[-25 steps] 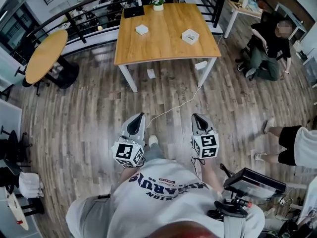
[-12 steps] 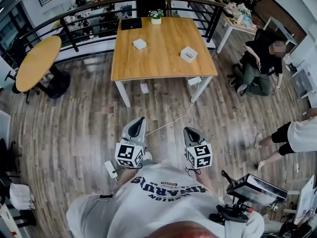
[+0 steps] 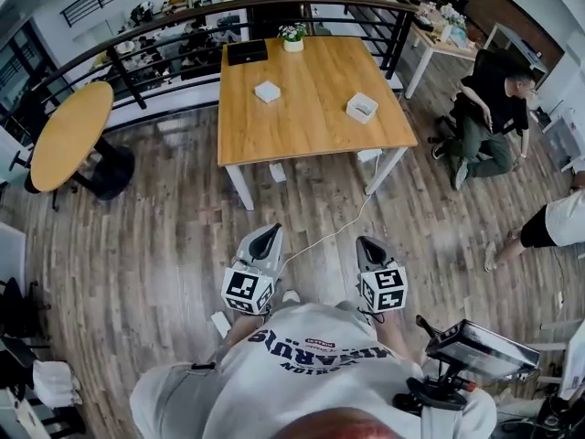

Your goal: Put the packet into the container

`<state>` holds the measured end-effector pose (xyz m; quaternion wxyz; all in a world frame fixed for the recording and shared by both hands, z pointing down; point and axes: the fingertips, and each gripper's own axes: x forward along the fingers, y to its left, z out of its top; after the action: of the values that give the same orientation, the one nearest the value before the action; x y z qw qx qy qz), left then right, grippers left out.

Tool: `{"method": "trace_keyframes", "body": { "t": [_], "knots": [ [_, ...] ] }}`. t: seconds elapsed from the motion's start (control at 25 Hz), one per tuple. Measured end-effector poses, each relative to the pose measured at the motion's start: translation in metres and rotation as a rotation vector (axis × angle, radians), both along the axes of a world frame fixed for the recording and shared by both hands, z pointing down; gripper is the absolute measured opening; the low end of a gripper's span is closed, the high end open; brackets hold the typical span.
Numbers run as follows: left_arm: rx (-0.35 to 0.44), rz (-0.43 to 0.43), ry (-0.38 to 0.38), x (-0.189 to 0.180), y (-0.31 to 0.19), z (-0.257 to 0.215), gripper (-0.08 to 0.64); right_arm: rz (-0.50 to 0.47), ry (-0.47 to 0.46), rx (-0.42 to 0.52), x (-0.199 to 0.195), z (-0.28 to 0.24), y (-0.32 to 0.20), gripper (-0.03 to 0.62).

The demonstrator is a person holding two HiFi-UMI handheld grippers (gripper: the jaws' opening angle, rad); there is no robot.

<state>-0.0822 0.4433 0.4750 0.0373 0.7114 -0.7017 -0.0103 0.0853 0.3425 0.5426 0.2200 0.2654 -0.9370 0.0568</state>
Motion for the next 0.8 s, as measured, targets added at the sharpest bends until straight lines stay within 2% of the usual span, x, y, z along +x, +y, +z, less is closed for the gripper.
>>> {"method": "trace_keyframes", "body": {
  "t": [0.28, 0.52, 0.8],
  "knots": [
    [-0.01, 0.074, 0.0, -0.015, -0.007, 0.005, 0.0, -0.024, 0.021, -0.003, -0.033, 0.0, -0.004, 0.009],
    [-0.055, 0.04, 0.045, -0.035, -0.016, 0.013, 0.0, -0.072, 0.005, -0.022, -0.069, -0.001, -0.017, 0.009],
    [-0.08, -0.005, 0.006, -0.057, -0.048, 0.02, 0.0, -0.118, 0.012, -0.047, -0.087, 0.016, -0.059, 0.009]
  ]
}}
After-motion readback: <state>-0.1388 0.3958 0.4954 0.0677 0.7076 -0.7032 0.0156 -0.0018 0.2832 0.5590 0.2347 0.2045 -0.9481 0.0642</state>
